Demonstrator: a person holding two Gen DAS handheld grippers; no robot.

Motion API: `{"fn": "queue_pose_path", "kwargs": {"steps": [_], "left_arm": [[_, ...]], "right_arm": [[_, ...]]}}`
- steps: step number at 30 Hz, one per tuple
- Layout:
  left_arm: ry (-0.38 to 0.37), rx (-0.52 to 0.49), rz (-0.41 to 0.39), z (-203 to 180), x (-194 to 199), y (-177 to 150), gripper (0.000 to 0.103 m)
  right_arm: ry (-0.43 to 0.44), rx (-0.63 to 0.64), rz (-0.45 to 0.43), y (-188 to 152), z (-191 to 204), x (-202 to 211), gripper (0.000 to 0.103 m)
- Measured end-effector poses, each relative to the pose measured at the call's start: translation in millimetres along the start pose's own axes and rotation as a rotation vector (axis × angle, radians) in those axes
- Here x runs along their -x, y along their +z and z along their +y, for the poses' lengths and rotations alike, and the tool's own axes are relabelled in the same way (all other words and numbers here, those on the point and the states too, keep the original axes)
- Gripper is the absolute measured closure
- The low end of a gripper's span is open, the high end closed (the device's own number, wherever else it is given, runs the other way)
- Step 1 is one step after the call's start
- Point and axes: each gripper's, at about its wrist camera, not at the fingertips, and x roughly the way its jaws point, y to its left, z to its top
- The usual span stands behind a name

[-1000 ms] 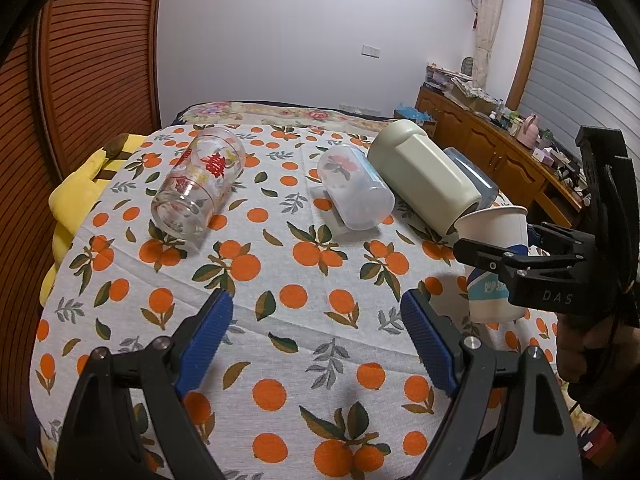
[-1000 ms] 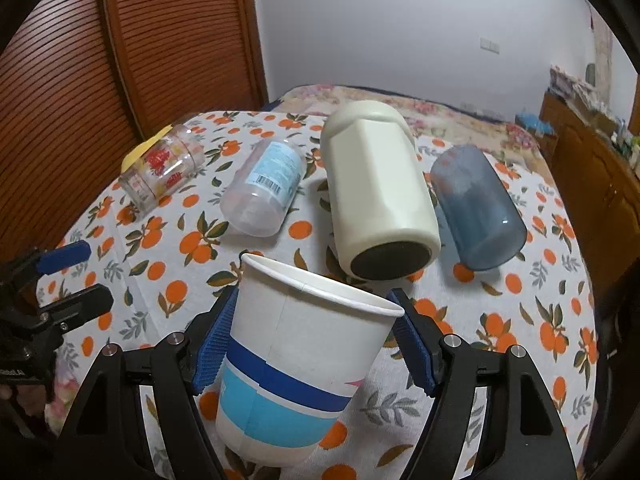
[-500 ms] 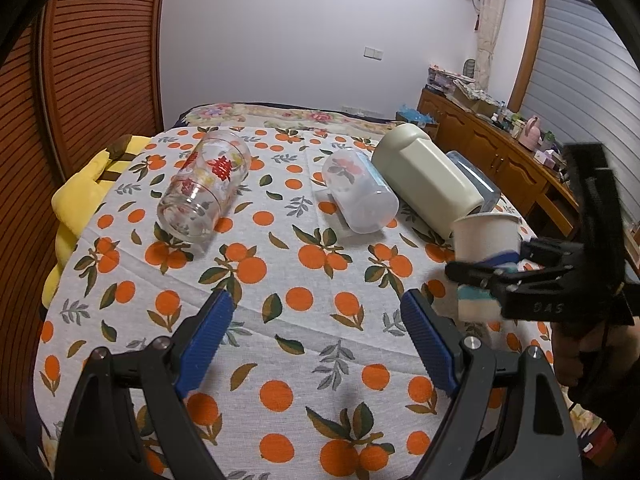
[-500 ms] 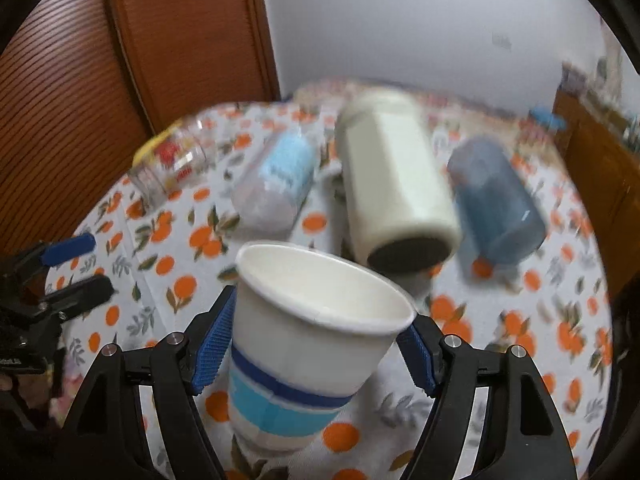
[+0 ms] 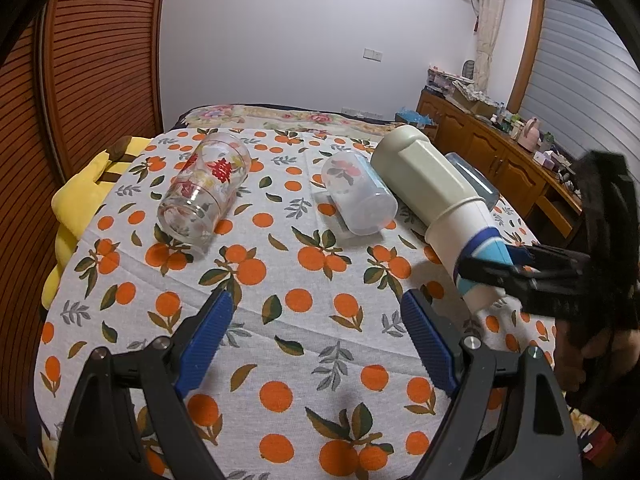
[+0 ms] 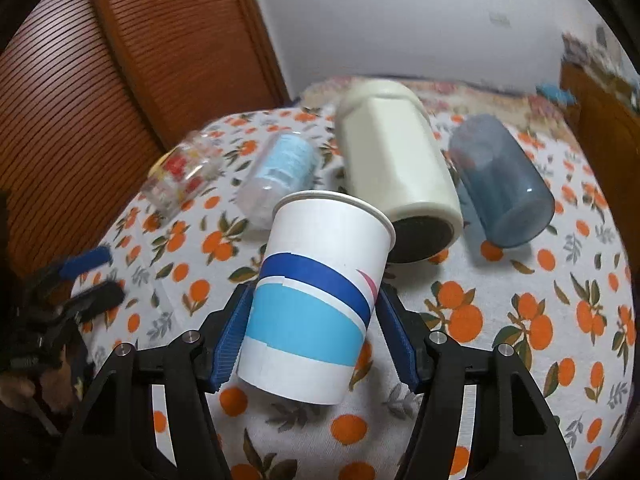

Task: Flip cup upright
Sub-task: 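Rotate the held paper cup with the right tool until its rim faces up, then lower the upright paper cup onto the bed with the right tool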

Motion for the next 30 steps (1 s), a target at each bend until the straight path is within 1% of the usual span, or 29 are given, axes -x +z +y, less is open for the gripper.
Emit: {"fn": "queue_pose_path", "kwargs": {"steps": [1, 4, 5, 6, 8, 10, 13, 19, 21, 23, 24, 25, 28, 30], "left_arm": [[0.001, 0.0, 0.002, 0, 0, 0, 0.017], [0.003, -0.004, -0.001, -1, 1, 0, 0.017], [0.003, -0.004, -0.003, -1, 2, 0, 0.017], [0.004, -0.004, -0.003, -1, 2, 1, 0.017], [0.003, -0.004, -0.009, -1, 4, 1, 0.017], [0.001, -0.002, -0.01, 0, 4, 2, 0.017], [0.0, -0.001, -0.012, 1, 5, 3, 0.017], [0.003, 0.001, -0.012, 4, 7, 3, 0.017], [0.003, 0.003, -0.009, 5, 6, 2, 0.017], [0.005, 0.001, -0.005, 6, 5, 1, 0.017], [0.005, 0.0, -0.004, 6, 5, 1, 0.017], [0.006, -0.001, -0.003, 6, 5, 0, 0.017], [0.007, 0.0, -0.003, 6, 5, 0, 0.017], [0.006, 0.001, -0.003, 6, 4, -1, 0.017]], "right_arm": [[-0.001, 0.011, 0.008, -2, 2, 0, 0.038], [0.011, 0.01, 0.129, -5, 5, -10, 0.038], [0.019, 0.016, 0.174, -6, 5, -14, 0.039], [0.007, 0.015, 0.199, -5, 4, -16, 0.041], [-0.007, -0.007, 0.234, -3, 0, -18, 0.041], [-0.013, -0.025, 0.251, 2, -3, -20, 0.031], [0.005, -0.033, 0.281, 14, -4, -22, 0.028], [-0.009, -0.01, 0.407, 40, -8, -45, 0.027], [-0.025, 0.002, 0.434, 45, -8, -53, 0.027], [-0.038, 0.014, 0.444, 49, -9, -56, 0.027], [-0.036, 0.019, 0.448, 49, -9, -57, 0.034], [-0.035, 0.023, 0.442, 50, -8, -55, 0.034], [-0.014, 0.042, 0.394, 50, -1, -45, 0.035], [-0.045, 0.11, 0.306, 46, 13, -29, 0.035]]}}
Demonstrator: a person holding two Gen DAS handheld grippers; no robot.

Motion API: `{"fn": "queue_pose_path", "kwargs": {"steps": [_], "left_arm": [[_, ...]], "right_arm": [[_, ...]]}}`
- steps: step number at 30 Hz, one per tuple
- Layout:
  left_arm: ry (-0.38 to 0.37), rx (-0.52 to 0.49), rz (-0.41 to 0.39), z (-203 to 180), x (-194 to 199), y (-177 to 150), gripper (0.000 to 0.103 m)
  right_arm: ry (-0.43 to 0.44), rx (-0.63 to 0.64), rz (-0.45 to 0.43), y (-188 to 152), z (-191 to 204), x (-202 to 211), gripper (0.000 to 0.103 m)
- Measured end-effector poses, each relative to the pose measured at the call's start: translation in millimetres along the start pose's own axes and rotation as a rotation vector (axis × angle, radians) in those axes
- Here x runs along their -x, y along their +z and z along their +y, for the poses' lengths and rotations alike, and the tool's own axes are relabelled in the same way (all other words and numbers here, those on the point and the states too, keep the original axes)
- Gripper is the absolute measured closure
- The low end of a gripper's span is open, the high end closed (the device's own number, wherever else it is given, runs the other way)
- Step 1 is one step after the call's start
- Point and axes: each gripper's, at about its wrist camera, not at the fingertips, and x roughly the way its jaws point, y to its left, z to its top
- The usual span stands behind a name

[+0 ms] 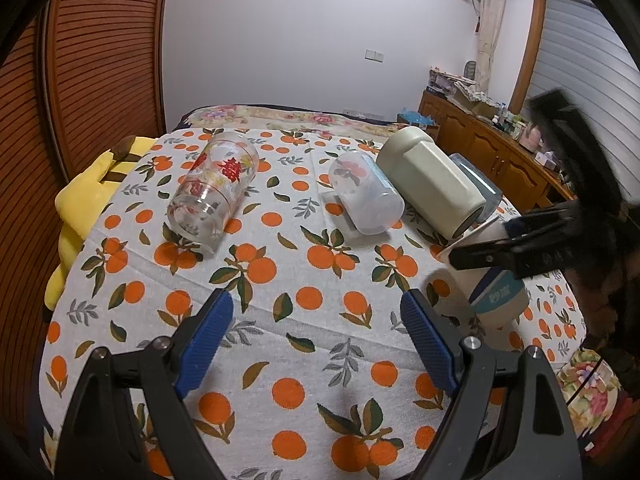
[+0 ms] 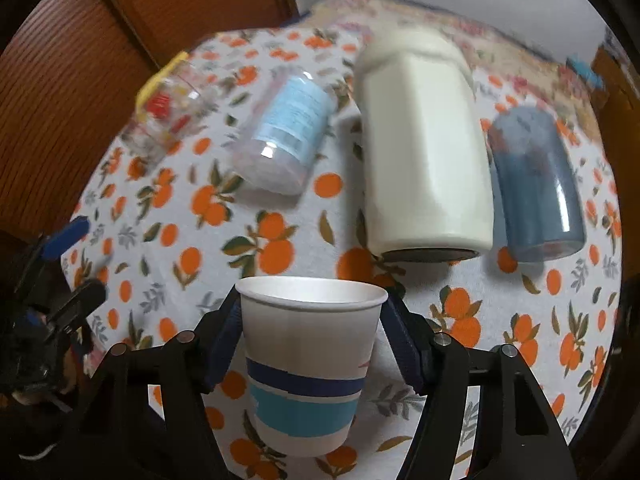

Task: Flip cup upright
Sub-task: 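Lower the upright paper cup onto the bed with the right tool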

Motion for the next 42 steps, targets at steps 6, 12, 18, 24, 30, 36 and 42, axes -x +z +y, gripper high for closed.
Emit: {"fn": "queue_pose_path", "kwargs": {"steps": [6, 12, 18, 24, 30, 36, 42], "left_arm": [[-0.004, -0.004, -0.001, -3, 0, 1, 0.017], [0.001, -0.005, -0.002, -4, 0, 1, 0.017], [-0.001, -0.003, -0.002, -4, -1, 1, 0.017], [0.0, -0.011, -0.025, -6, 4, 1, 0.017], [0.011, -0.046, -0.089, -20, 15, 4, 0.017], [0.03, -0.078, -0.14, -36, 24, 8, 0.017], [0.053, -0.108, -0.158, -52, 31, 9, 0.016]], "right_arm": [[-0.091, 0.114, -0.23, -19, 27, 22, 0.034], [-0.106, 0.03, -0.355, -23, 6, 23, 0.034], [-0.071, 0.028, -0.34, -27, 9, 27, 0.038], [-0.055, 0.025, -0.35, -42, 23, 31, 0.036], [-0.026, -0.003, -0.351, -55, 26, 30, 0.028], [-0.021, -0.06, -0.385, -72, 18, 42, 0.022], [-0.041, -0.152, -0.462, -95, 6, 62, 0.016]]}}
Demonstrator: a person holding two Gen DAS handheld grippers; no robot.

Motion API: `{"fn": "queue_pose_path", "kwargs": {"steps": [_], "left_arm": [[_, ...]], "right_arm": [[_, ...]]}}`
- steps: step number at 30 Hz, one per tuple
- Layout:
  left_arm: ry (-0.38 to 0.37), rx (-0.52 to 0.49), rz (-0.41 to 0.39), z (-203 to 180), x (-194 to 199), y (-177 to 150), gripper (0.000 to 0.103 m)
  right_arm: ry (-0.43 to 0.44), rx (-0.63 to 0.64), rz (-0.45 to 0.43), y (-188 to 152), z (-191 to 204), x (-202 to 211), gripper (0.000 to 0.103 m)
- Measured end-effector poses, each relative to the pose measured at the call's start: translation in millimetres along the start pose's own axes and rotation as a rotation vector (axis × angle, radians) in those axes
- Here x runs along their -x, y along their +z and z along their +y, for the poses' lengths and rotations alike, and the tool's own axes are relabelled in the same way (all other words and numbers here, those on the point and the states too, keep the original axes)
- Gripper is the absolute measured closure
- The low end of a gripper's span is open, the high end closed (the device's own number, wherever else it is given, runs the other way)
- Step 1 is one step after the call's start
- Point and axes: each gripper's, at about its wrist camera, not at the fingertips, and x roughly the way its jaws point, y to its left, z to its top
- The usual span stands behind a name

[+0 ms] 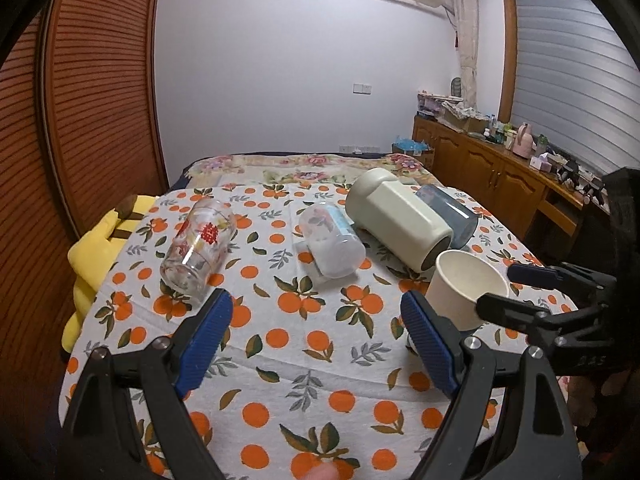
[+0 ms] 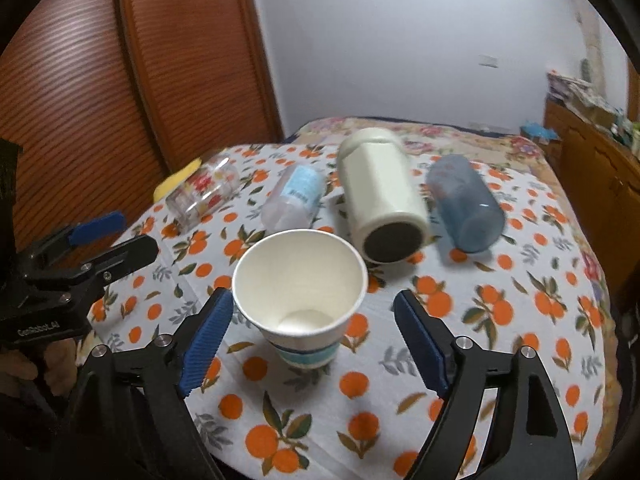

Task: Flip cup upright
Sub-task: 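Lower the upright paper cup onto the bed with the right tool, then open the right tool and pull it back from the cup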

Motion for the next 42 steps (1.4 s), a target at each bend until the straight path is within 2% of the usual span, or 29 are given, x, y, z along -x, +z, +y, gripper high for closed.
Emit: {"fn": "queue_pose_path", "kwargs": {"steps": [6, 13, 42], "left_arm": [[0.024, -0.019, -0.018, -11, 10, 0, 0.016], [0.022, -0.033, -0.041, -19, 19, -4, 0.013], [0.026, -0.038, -0.037, -21, 22, -10, 0.013]], "right_arm": [[-0.074, -0.055, -0.096, -7, -7, 27, 0.012], [-0.144, -0.08, -0.145, -17, -9, 41, 0.007], [-0.186, -0.088, -0.168, -25, -8, 47, 0.006]]}}
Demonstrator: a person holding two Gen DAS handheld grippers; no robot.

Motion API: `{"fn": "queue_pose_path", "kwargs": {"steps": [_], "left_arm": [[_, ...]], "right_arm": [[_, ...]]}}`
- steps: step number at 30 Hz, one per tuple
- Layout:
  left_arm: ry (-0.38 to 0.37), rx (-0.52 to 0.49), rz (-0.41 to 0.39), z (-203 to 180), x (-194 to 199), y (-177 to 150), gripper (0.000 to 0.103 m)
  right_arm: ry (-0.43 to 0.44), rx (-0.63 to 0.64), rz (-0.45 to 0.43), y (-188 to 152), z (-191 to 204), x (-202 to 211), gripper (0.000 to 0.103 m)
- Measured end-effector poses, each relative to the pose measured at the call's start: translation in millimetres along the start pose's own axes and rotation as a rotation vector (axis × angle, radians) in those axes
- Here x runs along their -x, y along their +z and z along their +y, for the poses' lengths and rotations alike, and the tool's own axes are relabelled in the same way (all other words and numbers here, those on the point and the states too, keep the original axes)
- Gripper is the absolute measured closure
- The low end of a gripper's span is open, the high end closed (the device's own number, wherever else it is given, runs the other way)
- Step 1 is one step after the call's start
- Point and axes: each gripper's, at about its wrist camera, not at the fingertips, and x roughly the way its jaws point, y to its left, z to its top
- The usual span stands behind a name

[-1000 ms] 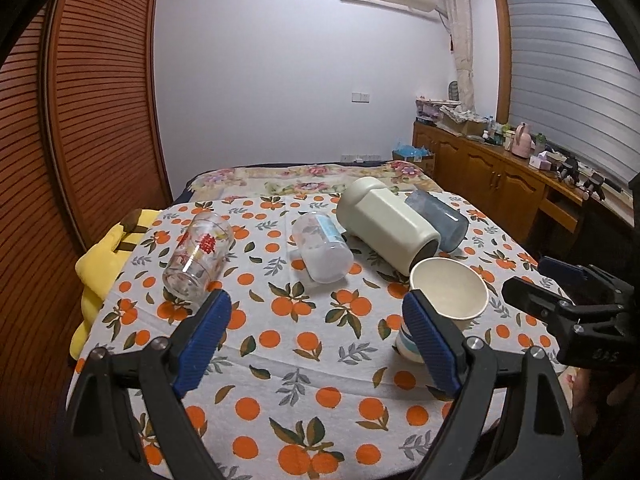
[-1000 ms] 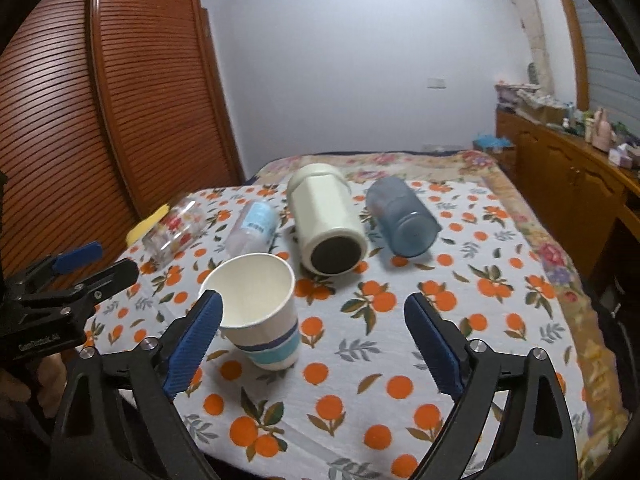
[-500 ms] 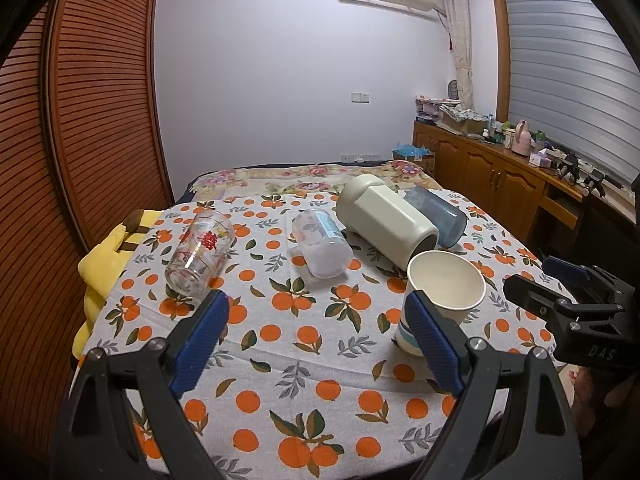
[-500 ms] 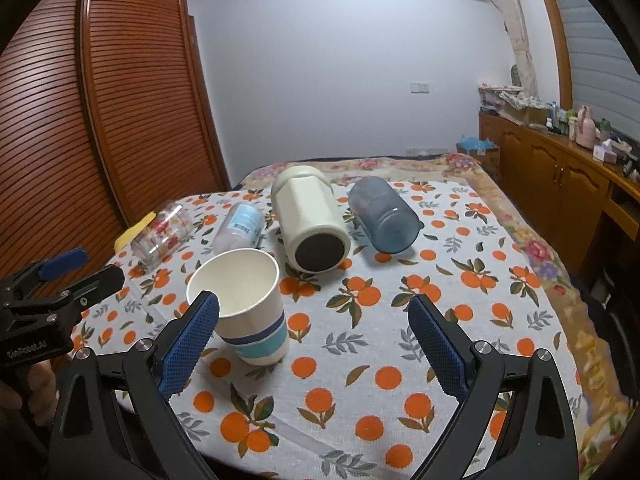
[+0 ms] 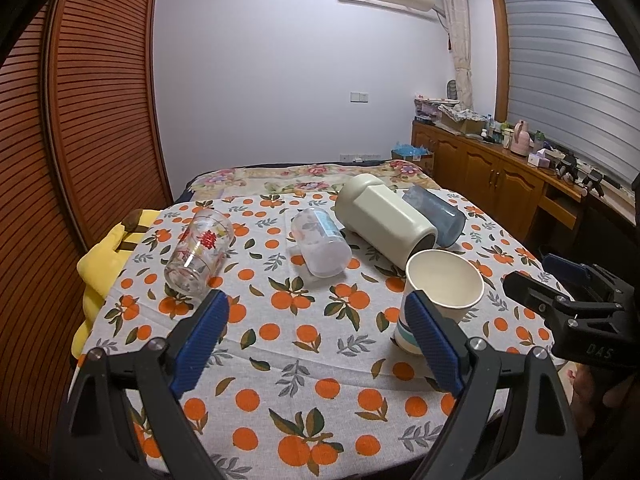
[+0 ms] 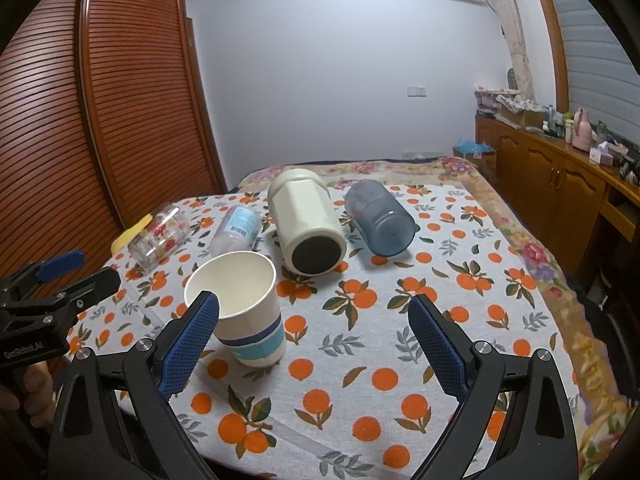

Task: Flip cup upright
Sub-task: 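Open the right tool and pull it back from the cup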

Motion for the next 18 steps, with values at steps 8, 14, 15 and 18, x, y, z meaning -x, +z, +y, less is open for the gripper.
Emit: {"fn": "queue_pose_path", "kwargs": {"steps": [8, 14, 15, 18], "left_arm": [[-0.001, 0.0, -0.001, -0.1, 0.7, 1.2, 0.013], [0.0, 0.001, -0.002, 0.0, 1.0, 1.1, 0.013], [-0.001, 0.001, -0.003, 0.2, 0.9, 1.0, 0.013], [-0.002, 0.001, -0.004, -0.4, 1.4, 2.0, 0.013]], "right_arm": [[0.0, -0.001, 0.0, 0.1, -0.3, -0.5, 0.006], [-0.003, -0.003, 0.0, 0.0, -1.1, -0.7, 0.006], [-0.004, -0.002, 0.0, 0.0, -1.1, -0.9, 0.006], [-0.003, -0.002, 0.0, 0.1, -1.5, -1.0, 0.006]]}}
